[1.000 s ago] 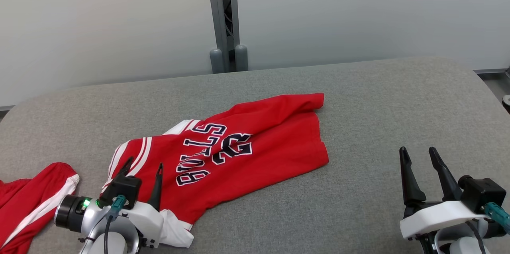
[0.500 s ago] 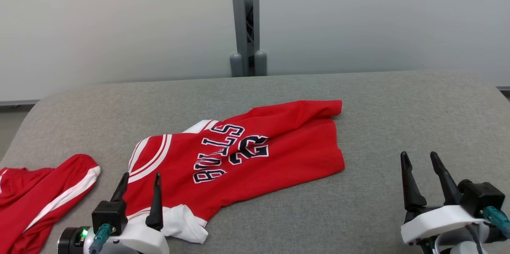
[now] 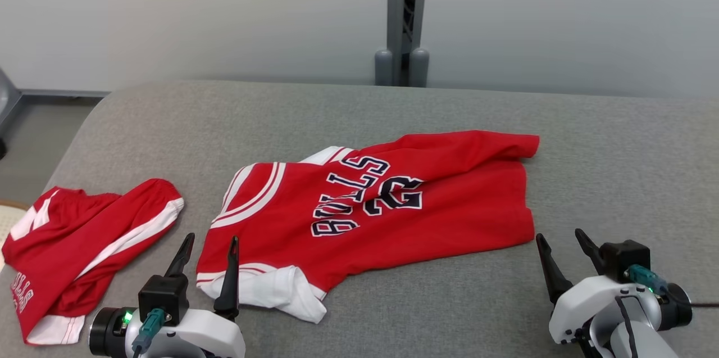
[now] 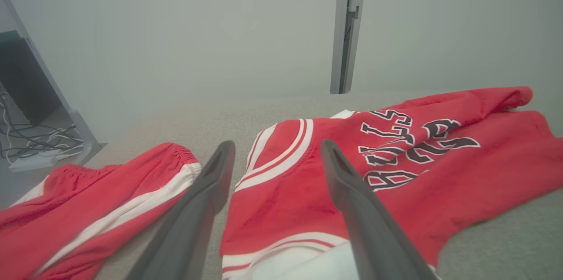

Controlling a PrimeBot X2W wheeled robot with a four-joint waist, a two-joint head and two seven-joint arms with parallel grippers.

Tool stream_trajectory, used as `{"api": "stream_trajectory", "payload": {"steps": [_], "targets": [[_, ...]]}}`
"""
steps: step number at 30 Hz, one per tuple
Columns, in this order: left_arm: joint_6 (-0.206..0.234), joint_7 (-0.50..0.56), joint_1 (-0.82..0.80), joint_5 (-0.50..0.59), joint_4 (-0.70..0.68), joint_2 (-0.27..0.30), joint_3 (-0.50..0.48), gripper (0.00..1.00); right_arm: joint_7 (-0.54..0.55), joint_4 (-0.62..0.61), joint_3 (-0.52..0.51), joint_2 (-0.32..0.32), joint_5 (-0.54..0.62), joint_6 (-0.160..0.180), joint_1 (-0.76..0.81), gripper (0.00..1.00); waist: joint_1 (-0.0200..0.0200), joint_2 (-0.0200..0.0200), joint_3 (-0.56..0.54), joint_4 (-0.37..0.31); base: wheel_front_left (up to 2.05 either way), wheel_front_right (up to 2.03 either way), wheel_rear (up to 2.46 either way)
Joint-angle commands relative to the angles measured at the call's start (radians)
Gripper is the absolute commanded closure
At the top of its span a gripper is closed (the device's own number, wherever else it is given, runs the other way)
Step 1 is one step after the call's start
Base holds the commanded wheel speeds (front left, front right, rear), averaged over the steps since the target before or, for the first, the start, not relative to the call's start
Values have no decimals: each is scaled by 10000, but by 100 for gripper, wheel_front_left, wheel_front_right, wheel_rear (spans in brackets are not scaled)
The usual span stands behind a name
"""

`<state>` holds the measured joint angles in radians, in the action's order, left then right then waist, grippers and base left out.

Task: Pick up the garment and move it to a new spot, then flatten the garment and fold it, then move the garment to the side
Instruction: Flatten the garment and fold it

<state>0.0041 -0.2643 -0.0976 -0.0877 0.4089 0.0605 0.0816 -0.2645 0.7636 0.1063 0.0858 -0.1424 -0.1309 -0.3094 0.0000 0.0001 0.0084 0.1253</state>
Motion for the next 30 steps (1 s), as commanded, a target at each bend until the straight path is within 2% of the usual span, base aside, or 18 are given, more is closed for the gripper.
{"api": "stream_trajectory", "payload": {"steps": [1, 5, 14, 17, 18, 19, 20, 30], "targets": [[-47, -3, -195, 84, 18, 29, -45, 0, 7, 668, 164, 139, -198, 3, -461, 0, 0, -1, 219, 258, 0, 0, 0], [-140, -3, -354, 143, 0, 0, -60, 0, 5, 2024, 624, 326, -486, 3, -1318, 0, 0, -1, 537, 546, 0, 0, 0], [-233, -3, -635, 219, -51, -46, -138, 0, 5, 3643, 1314, 524, -1368, 3, -2454, 0, 0, -1, 956, 846, 0, 0, 0], [-237, -3, -693, 197, -48, -58, -145, 0, 155, 3998, 1648, 398, -1928, 3, -2658, 2, 0, -1, 1010, 879, 0, 0, 0], [-227, -5, -706, 197, -43, -59, -157, 0, 260, 4032, 1754, 355, -2174, 3, -2701, 41, 0, -1, 1015, 876, 0, 0, 0], [-213, -3, -713, 197, -36, -62, -168, 0, 361, 4029, 1891, 333, -2414, 3, -2725, 93, 0, -1, 1012, 864, 0, 0, 0], [-201, -3, -710, 197, -29, -66, -180, 0, 431, 3981, 2064, 319, -2636, 3, -2729, 100, 0, -1, 1001, 844, 0, 0, 0], [-182, -3, -431, 156, 41, -73, -230, 0, 410, 3175, 3606, 659, -4746, 3, -2168, 100, 0, -1, 474, 424, 0, 0, 0]]}}
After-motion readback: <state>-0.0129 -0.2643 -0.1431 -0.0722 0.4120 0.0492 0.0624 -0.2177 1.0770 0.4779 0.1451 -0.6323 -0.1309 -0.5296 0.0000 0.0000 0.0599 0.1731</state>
